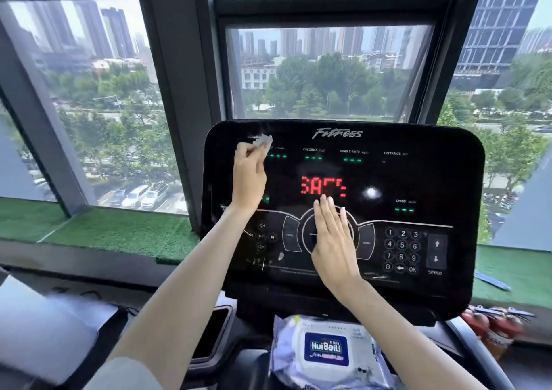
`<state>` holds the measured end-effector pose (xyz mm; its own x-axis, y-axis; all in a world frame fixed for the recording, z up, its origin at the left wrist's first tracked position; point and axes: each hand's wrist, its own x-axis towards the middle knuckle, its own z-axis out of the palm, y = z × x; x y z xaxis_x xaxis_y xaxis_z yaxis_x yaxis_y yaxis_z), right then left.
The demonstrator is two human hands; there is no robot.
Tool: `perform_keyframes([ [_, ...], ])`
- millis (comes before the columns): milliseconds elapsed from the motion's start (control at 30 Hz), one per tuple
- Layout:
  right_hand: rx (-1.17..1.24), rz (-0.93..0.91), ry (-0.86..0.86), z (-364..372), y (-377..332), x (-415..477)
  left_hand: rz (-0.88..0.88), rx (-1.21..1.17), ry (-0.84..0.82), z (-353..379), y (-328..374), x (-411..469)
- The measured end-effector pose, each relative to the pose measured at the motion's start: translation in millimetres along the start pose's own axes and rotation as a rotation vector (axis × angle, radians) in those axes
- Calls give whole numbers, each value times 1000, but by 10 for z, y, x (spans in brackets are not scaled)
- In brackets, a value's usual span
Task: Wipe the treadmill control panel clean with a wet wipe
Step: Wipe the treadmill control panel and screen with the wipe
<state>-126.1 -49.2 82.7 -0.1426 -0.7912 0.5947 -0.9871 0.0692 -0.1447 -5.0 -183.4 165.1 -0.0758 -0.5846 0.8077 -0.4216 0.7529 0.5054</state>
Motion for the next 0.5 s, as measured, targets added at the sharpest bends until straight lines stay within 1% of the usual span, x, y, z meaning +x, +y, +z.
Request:
perform_keyframes([
  [267,-39,-40,-12,80,-227,67,-133,30,72,-300,-399,110],
  [433,-88,-77,-36,137,-294,60,-211,71,87,-377,-531,-15],
  [467,-106,-82,-44,142,-294,55,-196,96,79,-352,-535,-109],
  [500,-124,-89,-51,140,-289,50,-142,131,36,-326,-538,-224],
])
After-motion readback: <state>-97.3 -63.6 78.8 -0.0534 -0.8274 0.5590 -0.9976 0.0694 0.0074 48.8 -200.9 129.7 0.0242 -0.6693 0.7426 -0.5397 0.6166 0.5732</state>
